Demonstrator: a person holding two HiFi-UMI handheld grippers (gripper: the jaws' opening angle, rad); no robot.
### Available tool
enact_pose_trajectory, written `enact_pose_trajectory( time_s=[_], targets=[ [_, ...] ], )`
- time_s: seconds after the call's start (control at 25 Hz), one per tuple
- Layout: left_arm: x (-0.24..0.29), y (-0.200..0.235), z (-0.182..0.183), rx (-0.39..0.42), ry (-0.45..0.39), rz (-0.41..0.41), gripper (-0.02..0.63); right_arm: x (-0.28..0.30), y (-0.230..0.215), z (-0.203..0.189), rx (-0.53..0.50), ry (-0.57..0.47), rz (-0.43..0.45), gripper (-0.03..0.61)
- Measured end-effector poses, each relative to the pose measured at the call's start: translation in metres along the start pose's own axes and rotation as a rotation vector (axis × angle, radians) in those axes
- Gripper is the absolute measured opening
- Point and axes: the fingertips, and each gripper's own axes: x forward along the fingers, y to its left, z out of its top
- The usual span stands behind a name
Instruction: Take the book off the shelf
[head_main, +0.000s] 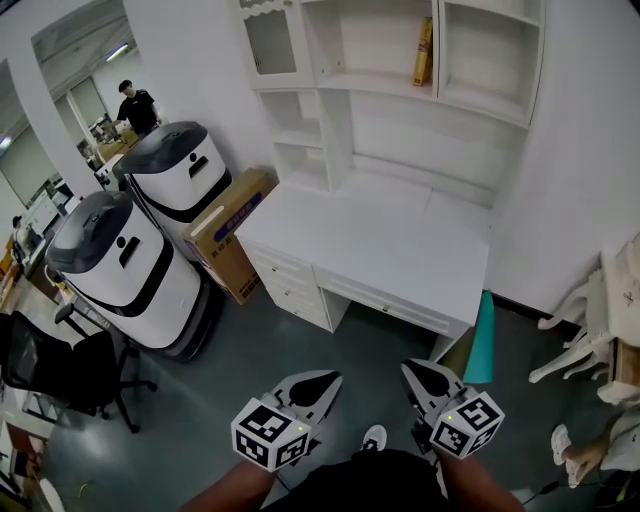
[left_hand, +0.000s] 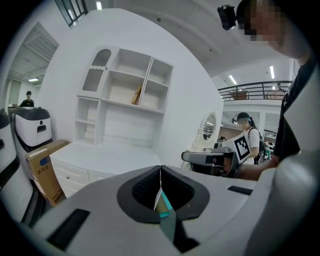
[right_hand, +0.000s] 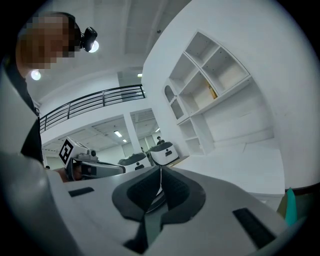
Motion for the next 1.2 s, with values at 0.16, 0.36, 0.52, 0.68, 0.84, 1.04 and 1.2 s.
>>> enact_pose_trajectory(
  time_s=[0.16, 0.36, 0.52, 0.68, 0.84, 1.04, 1.2],
  targets=[
    [0.025, 0.020, 0.014, 0.012, 0.006, 0.010, 0.011, 0.024, -0.023, 0.010, -0.006, 0.005, 0.016, 0.028],
    [0.052, 0.036, 0.030, 0.022, 0.000, 0.020, 0.011, 0.042, -0.047, 0.019, -0.007, 0.010, 0.029, 0.029],
    [0.064, 0.043, 0.033, 0.018, 0.000, 0.024, 0.011, 0.045, -0.058, 0.019, -0.007, 0.021, 0.028, 0.029],
    [0.071, 0.046, 0.029, 0.007, 0.008, 0.026, 0.011, 0.041, -0.067, 0.016, -0.002, 0.026, 0.016, 0.029],
    [0.079, 0.051, 0.031, 0.008, 0.008, 0.022, 0.011, 0.040, -0.074, 0.015, -0.001, 0.028, 0.005, 0.028],
    [0.094, 0.062, 0.042, 0.026, -0.006, 0.004, 0.011, 0.048, -0.084, 0.018, -0.002, 0.032, -0.013, 0.029],
    [0.105, 0.078, 0.058, 0.044, -0.037, -0.019, 0.011, 0.063, -0.092, 0.028, -0.014, 0.015, -0.039, 0.029]
  ],
)
